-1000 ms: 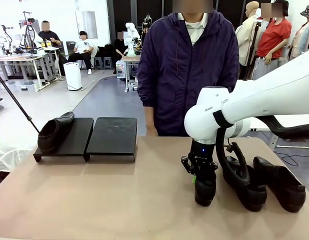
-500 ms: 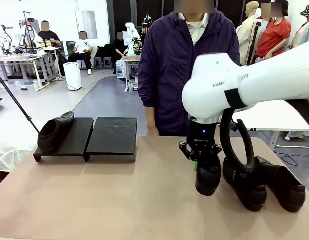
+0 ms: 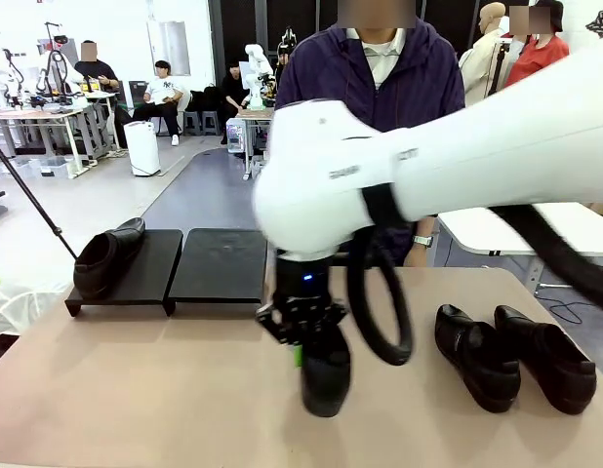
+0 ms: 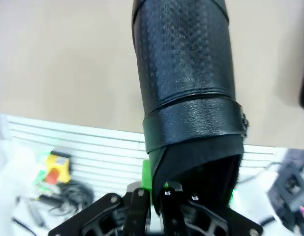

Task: Organize the shoes by placing them on the stand.
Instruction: Pick up one Shoe and place it in the middle of the table.

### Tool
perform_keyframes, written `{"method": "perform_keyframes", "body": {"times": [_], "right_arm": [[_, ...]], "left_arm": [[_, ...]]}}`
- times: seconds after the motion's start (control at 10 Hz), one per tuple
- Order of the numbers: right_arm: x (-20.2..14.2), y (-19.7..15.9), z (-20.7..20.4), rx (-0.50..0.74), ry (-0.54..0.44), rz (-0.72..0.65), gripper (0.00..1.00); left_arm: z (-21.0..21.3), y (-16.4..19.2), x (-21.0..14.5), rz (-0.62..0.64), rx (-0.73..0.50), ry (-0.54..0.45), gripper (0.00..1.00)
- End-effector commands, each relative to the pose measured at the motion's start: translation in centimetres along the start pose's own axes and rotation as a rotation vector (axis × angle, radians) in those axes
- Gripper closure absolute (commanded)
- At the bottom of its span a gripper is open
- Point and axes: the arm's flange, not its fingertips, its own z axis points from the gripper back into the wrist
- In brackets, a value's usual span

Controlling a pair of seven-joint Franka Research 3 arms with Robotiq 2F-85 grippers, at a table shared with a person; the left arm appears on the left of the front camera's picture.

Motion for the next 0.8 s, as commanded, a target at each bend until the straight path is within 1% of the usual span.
{"method": "perform_keyframes", "body": {"times": [0.0, 0.1, 0.2, 0.3, 0.4, 0.5, 0.7], "right_arm": [[3.0, 4.9, 0.3, -0.028, 0.066, 0.021, 1.00], [3.7, 7.4, 0.0, -0.017, 0.074, 0.007, 1.00], [4.2, 9.4, -0.3, -0.026, 0.080, 0.026, 1.00], [4.8, 11.3, -1.2, -0.051, 0.113, 0.040, 1.00], [5.6, 13.0, -2.2, -0.066, 0.121, 0.030, 1.00], [6.6, 14.1, -2.7, -0.056, 0.123, 0.008, 1.00], [9.0, 16.1, -5.1, -0.042, 0.119, -0.060, 1.00]], "left_arm": [[0.2, 0.1, -0.1, 0.010, 0.005, 0.008, 0.00], [0.2, 0.1, -0.1, 0.010, 0.005, 0.008, 0.00], [0.2, 0.1, -0.1, 0.010, 0.005, 0.008, 0.00], [0.2, 0.1, -0.1, 0.010, 0.005, 0.008, 0.00], [0.2, 0.1, -0.1, 0.010, 0.005, 0.008, 0.00], [0.2, 0.1, -0.1, 0.010, 0.005, 0.008, 0.00], [0.2, 0.1, -0.1, 0.010, 0.005, 0.008, 0.00]]}}
